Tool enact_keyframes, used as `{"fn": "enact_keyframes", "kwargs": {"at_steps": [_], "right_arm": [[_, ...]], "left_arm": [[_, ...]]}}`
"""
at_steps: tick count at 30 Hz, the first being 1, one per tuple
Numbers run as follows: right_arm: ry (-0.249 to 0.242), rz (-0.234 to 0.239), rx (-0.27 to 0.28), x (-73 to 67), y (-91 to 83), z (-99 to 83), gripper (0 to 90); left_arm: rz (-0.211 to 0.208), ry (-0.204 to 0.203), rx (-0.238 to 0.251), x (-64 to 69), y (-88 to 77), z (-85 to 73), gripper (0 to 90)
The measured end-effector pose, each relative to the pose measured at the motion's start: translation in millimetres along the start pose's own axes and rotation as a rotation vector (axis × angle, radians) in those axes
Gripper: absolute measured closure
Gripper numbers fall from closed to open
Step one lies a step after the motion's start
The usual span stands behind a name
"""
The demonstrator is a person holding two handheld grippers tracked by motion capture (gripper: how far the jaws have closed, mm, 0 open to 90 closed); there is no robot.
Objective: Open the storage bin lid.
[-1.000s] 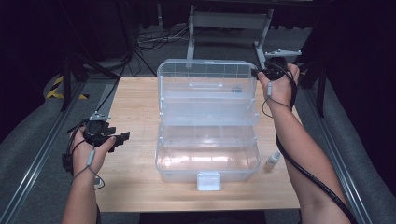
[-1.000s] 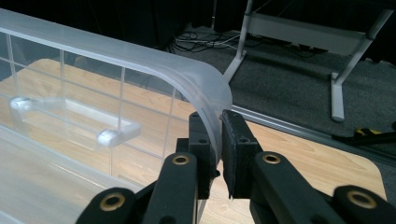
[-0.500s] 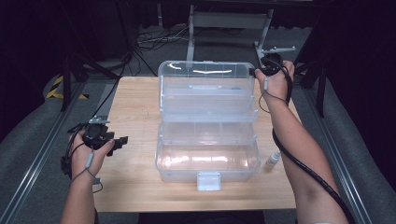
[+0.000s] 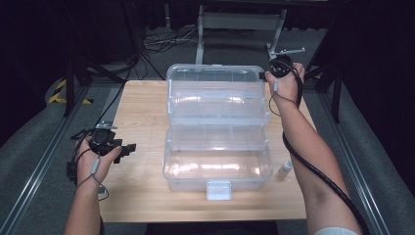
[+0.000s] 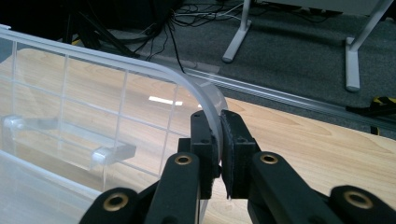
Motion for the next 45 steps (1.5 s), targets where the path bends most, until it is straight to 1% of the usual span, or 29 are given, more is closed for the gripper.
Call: {"fn": "enact_keyframes", "kwargs": {"at_steps": [5, 8, 12, 13, 16, 17, 18, 19, 20, 24, 27, 28, 30, 31, 37, 43, 45], "right_arm": [[0.019, 0.011, -0.020, 3.7, 9.7, -2.3, 85.4], [0.020, 0.015, -0.032, 4.7, 14.6, -2.7, 85.4], [0.034, 0.028, -0.048, 7.6, 20.8, -4.4, 85.4], [0.035, 0.029, -0.049, 7.9, 21.6, -4.7, 85.4], [0.034, 0.031, -0.054, 8.3, 23.7, -5.4, 85.4], [0.033, 0.033, -0.056, 8.6, 24.3, -5.6, 85.5], [0.039, 0.038, -0.062, 9.2, 25.6, -6.1, 85.4], [0.041, 0.043, -0.066, 10.0, 26.9, -6.5, 85.4], [0.046, 0.045, -0.070, 10.5, 28.0, -6.7, 85.4], [0.057, 0.049, -0.095, 11.4, 34.0, -7.6, 85.3], [0.063, 0.054, -0.107, 12.2, 37.5, -8.8, 85.3], [0.072, 0.058, -0.117, 13.2, 41.0, -10.3, 85.2], [0.075, 0.062, -0.121, 13.7, 42.7, -10.8, 85.2], [0.080, 0.066, -0.132, 14.2, 46.0, -12.1, 85.1], [0.090, 0.069, -0.148, 15.7, 52.7, -15.8, 85.0], [0.098, 0.074, -0.155, 17.0, 57.1, -18.8, 84.8], [0.100, 0.076, -0.155, 17.2, 57.7, -19.3, 84.8]], "left_arm": [[-0.004, -0.004, -0.012, -1.3, 2.8, -0.5, 38.8], [0.001, -0.008, -0.014, -1.2, 2.9, -0.9, 38.8], [0.002, -0.002, -0.023, 1.2, 4.4, -2.4, 38.7], [0.001, 0.003, -0.025, 1.4, 4.9, -2.9, 38.8], [0.004, 0.001, -0.030, 2.2, 5.7, -4.3, 38.7], [0.011, 0.009, -0.027, 2.4, 5.7, -5.1, 38.7], [0.016, 0.002, -0.024, 3.4, 5.5, -6.2, 38.9], [0.014, 0.014, -0.028, 3.3, 5.1, -7.4, 38.9], [0.017, 0.005, -0.024, 4.2, 5.0, -8.8, 38.9], [0.029, 0.010, -0.032, 2.8, 1.1, -17.2, 38.7], [0.031, 0.000, -0.038, 2.6, -0.5, -21.6, 38.7], [0.034, 0.001, -0.041, 1.6, -1.1, -25.4, 38.5], [0.036, 0.001, -0.045, 1.3, -1.2, -27.2, 38.5], [0.038, -0.002, -0.052, 1.0, -1.3, -30.1, 38.4], [0.039, -0.007, -0.061, 1.1, -0.3, -33.3, 38.3], [0.034, -0.002, -0.062, 1.2, 0.0, -32.6, 38.2], [0.035, -0.007, -0.059, 1.7, 0.2, -32.1, 38.2]]}}
Point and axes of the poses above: each handheld gripper's, and its own axes: y roughly forward along the jaws, z roughly out of its top, x roughly to its right, the point moved 7 cm from there along y, roughly forward along the jaws
